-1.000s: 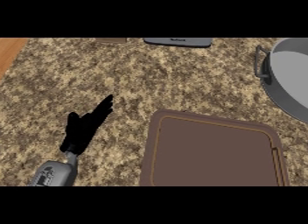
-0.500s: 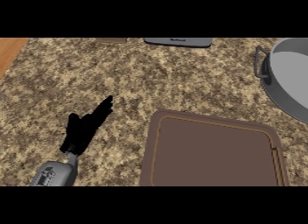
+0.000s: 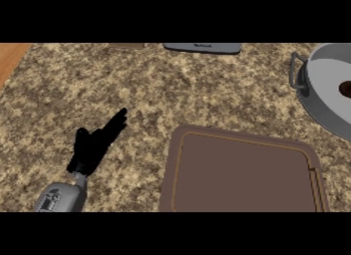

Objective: Pick the sweet potato from the tray and place it in the pot

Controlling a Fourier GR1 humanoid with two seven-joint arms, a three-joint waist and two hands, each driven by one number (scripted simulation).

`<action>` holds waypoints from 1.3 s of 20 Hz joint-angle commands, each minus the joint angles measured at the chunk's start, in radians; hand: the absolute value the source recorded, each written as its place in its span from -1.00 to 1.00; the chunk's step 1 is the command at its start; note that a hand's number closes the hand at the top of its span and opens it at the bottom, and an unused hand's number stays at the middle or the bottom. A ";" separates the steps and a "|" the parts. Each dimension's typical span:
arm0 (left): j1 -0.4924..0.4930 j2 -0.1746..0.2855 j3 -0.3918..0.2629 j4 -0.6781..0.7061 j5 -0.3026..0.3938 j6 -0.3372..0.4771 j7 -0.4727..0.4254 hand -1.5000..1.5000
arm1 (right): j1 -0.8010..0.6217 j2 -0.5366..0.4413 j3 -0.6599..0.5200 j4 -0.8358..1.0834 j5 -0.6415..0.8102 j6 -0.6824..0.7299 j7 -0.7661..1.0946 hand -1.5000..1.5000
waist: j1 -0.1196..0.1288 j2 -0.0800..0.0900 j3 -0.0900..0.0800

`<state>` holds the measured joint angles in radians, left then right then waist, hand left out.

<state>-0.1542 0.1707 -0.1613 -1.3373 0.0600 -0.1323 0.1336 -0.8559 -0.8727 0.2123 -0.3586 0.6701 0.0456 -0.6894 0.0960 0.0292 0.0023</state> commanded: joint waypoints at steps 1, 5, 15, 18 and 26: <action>-0.047 -0.022 0.005 0.015 -0.003 0.017 0.012 0.00 | -0.007 0.065 0.096 0.098 0.115 0.025 0.117 1.00 | -0.011 0.004 0.000; -0.027 0.006 0.011 0.012 0.007 -0.018 0.017 0.00 | -0.065 0.111 0.127 0.186 0.164 0.079 0.177 -1.00 | -0.010 0.001 0.002; 0.004 -0.031 0.015 0.007 0.000 0.027 0.007 0.00 | -0.173 0.202 -0.253 0.232 -0.225 0.222 -0.020 -1.00 | -0.046 -0.008 0.003; 0.025 0.003 0.025 0.024 -0.007 0.007 -0.018 0.00 | -0.220 0.149 -0.372 0.270 -0.338 0.259 0.024 -1.00 | -0.043 -0.004 0.002; 0.036 -0.016 -0.006 -0.055 -0.023 0.023 0.003 0.00 | -0.214 -0.027 -0.545 0.326 -0.503 0.304 0.081 -1.00 | -0.022 0.002 0.006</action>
<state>-0.1284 0.1565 -0.1515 -1.3457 0.0446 -0.1130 0.1216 -1.0812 -0.8334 -0.2556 -0.0536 0.2420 0.3211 -0.6109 0.0625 0.0291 0.0058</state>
